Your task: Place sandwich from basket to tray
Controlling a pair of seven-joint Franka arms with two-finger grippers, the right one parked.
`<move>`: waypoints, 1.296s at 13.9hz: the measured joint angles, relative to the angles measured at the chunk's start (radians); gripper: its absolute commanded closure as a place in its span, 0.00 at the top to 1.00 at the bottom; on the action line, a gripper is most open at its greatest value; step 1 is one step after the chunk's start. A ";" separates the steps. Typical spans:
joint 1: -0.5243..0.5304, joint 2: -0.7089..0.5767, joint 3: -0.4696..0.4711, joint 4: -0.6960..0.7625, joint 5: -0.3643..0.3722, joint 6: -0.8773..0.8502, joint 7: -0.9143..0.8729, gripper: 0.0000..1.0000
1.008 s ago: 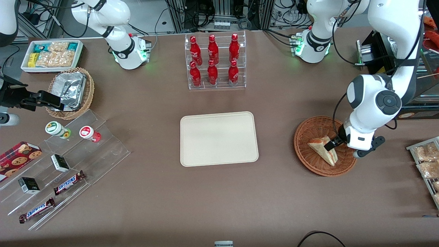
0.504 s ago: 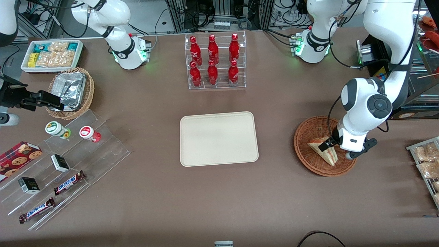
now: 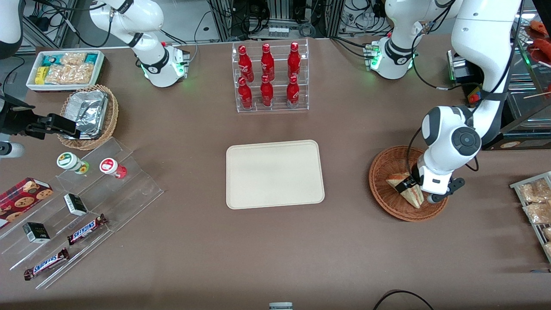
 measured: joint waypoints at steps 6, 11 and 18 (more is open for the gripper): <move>0.000 -0.026 0.000 0.028 0.000 -0.076 0.001 0.00; -0.072 -0.148 -0.005 0.272 0.007 -0.526 0.018 0.00; -0.433 -0.120 -0.017 0.453 0.015 -0.651 0.025 0.00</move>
